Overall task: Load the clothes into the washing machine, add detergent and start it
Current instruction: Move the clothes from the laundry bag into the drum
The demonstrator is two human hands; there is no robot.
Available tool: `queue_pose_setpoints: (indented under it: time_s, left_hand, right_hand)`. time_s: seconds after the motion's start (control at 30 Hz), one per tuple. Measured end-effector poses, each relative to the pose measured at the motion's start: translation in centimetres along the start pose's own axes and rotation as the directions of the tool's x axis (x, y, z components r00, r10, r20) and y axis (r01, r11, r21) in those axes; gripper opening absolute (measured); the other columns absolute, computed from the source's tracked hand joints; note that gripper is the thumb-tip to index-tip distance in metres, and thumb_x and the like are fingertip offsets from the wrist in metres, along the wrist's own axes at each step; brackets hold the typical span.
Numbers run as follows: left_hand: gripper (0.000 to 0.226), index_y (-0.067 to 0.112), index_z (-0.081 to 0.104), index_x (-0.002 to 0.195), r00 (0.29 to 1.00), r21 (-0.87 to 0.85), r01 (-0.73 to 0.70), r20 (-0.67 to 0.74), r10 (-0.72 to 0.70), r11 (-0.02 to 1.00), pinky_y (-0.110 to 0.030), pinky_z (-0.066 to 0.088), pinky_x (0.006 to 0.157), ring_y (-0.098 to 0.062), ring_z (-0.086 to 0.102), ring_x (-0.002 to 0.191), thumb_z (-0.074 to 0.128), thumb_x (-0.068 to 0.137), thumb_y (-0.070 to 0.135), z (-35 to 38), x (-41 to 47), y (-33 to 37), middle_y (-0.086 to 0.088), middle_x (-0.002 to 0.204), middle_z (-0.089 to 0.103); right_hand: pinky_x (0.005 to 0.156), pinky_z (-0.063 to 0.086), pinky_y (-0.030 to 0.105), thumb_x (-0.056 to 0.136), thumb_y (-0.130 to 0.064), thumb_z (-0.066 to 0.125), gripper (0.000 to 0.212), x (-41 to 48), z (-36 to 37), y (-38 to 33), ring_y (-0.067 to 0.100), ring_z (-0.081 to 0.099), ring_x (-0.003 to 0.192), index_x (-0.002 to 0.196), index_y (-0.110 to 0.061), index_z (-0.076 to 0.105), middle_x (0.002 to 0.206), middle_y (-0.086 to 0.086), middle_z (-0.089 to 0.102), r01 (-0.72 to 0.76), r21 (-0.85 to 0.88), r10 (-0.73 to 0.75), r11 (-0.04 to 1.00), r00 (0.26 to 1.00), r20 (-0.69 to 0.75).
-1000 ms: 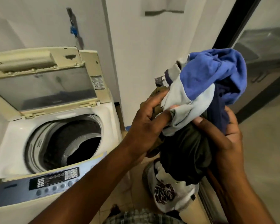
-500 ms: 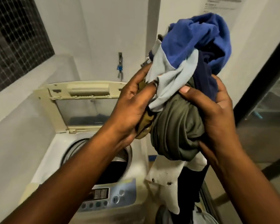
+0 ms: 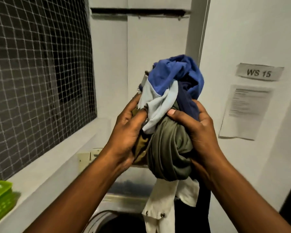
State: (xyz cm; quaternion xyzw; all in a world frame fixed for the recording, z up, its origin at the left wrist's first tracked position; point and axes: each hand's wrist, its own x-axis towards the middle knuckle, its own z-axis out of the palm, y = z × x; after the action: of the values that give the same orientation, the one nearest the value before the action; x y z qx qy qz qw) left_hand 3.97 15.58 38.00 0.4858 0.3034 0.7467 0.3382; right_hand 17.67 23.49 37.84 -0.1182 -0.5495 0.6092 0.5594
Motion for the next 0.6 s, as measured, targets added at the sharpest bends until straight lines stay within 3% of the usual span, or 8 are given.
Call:
queue_pose_setpoints:
  time_s: [0.3,0.4,0.6]
  left_hand:
    - [0.041,0.018,0.052,0.147,0.984,0.07,-0.176,-0.011,0.177,0.982,-0.043,0.052,0.102,-0.036,0.064,0.123,0.047,0.106,0.012,-3.2,5.8,6.6,-0.018,0.137,0.066]
    - [0.041,0.015,0.052,0.147,0.973,0.057,-0.23,-0.003,0.23,0.972,-0.039,0.056,0.095,-0.031,0.068,0.115,0.048,0.106,0.012,-4.0,7.9,9.4,-0.02,0.137,0.065]
    - [0.043,0.014,0.05,0.148,0.956,0.074,-0.293,-0.006,0.295,0.953,-0.037,0.059,0.086,-0.031,0.07,0.108,0.048,0.106,0.012,-5.7,11.2,13.9,-0.022,0.134,0.066]
  right_hand:
    - [0.098,0.061,0.054,0.081,-0.009,0.084,0.047,7.1,7.5,-2.1,0.041,0.074,0.112,0.126,-0.009,0.07,0.12,0.018,0.077,0.114,0.036,-0.117,0.993,0.985,0.123]
    - [0.093,0.063,0.048,0.083,-0.007,0.083,0.046,9.3,10.1,-3.3,0.037,0.076,0.108,0.127,-0.01,0.069,0.118,0.017,0.078,0.138,0.062,-0.146,0.988,0.976,0.161]
    - [0.098,0.061,0.055,0.082,-0.005,0.083,0.049,13.1,15.2,-4.7,0.04,0.076,0.109,0.128,-0.008,0.069,0.119,0.02,0.078,0.158,0.105,-0.177,0.982,0.963,0.205]
